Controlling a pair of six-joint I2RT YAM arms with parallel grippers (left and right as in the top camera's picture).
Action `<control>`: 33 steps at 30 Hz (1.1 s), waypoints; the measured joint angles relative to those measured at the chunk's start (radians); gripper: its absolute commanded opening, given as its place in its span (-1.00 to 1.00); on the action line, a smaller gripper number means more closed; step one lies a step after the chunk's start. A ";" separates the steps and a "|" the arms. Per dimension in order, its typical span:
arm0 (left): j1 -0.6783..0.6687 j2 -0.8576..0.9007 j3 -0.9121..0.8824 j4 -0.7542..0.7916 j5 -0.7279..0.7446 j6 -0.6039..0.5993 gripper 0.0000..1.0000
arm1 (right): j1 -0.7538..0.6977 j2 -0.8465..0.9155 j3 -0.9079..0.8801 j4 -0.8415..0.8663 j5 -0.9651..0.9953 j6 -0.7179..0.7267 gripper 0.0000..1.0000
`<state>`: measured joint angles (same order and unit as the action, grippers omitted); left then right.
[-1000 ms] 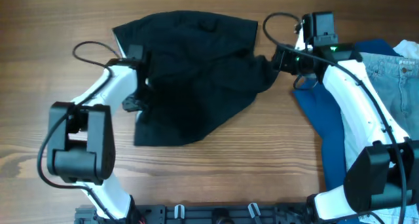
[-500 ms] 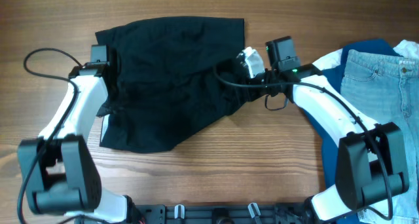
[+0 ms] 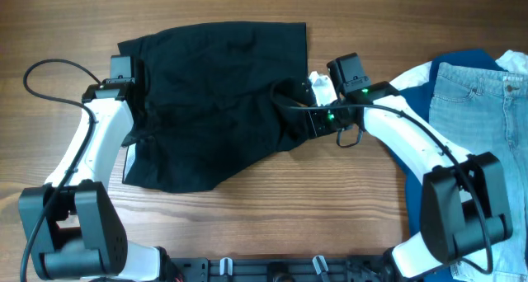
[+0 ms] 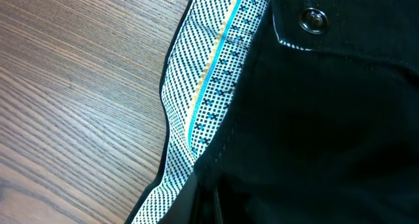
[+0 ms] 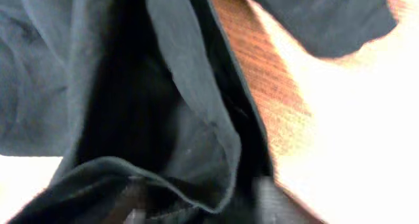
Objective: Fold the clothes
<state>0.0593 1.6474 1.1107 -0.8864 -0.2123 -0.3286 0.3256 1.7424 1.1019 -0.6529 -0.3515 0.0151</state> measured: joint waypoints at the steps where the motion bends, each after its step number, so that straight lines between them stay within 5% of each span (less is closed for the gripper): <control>1: 0.000 0.000 0.000 0.000 0.000 0.000 -0.87 | 0.005 0.010 0.000 -0.014 -0.008 0.008 -0.92; 6: 0.000 0.000 0.000 0.000 -0.002 0.000 -0.87 | -0.006 -0.026 0.080 -0.209 -0.152 0.106 -0.92; 10: 0.000 0.000 0.000 -0.001 -0.022 0.000 -0.87 | -0.056 -0.299 0.243 -0.221 -0.031 0.412 -0.91; 11: 0.000 0.000 0.000 0.000 -0.024 0.000 -0.87 | -0.056 -0.340 0.253 -0.245 0.035 0.477 -0.77; 12: 0.000 0.000 0.000 -0.001 -0.027 0.000 -0.87 | -0.056 -0.354 0.254 -0.268 0.080 0.514 -0.14; 13: 0.000 0.000 0.000 -0.001 -0.029 0.000 -0.86 | -0.056 -0.346 0.251 -0.342 0.170 0.550 -0.02; 16: 0.000 0.000 0.000 -0.001 -0.037 0.000 -0.67 | -0.063 -0.240 0.217 -0.377 0.311 0.547 0.23; 22: 0.000 0.000 0.000 -0.015 -0.053 -0.007 -0.33 | -0.065 -0.001 0.215 -0.162 0.134 0.270 0.48; 23: 0.000 0.000 0.000 -0.022 -0.053 -0.007 -0.25 | -0.064 0.075 0.215 -0.109 0.068 0.205 0.45; 24: 0.000 0.000 0.000 -0.026 -0.053 -0.008 -0.18 | -0.063 0.142 0.215 -0.093 0.032 0.171 0.08; 25: 0.000 0.000 0.000 -0.034 -0.053 -0.008 -0.11 | -0.062 0.217 0.215 -0.053 -0.016 0.126 -0.60; 26: 0.000 0.000 0.000 -0.050 -0.052 -0.011 -0.08 | -0.062 0.274 0.215 -0.041 -0.066 0.089 -0.91; 30: 0.000 0.000 0.000 -0.064 -0.053 -0.014 0.01 | -0.066 0.299 0.223 -0.171 -0.063 0.081 -0.91; 31: 0.000 0.000 0.000 -0.062 -0.053 -0.014 0.01 | -0.076 0.257 0.237 -0.282 0.058 0.161 -0.87; 32: 0.000 0.000 0.000 -0.054 -0.053 -0.014 0.01 | -0.088 0.197 0.240 -0.340 0.159 0.226 -0.11; 33: 0.000 0.000 0.000 -0.049 -0.052 -0.014 0.03 | -0.100 0.117 0.251 -0.390 0.284 0.306 0.34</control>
<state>0.0593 1.6474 1.1107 -0.9356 -0.2646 -0.3431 0.2256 1.8599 1.3525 -1.0431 -0.0677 0.3214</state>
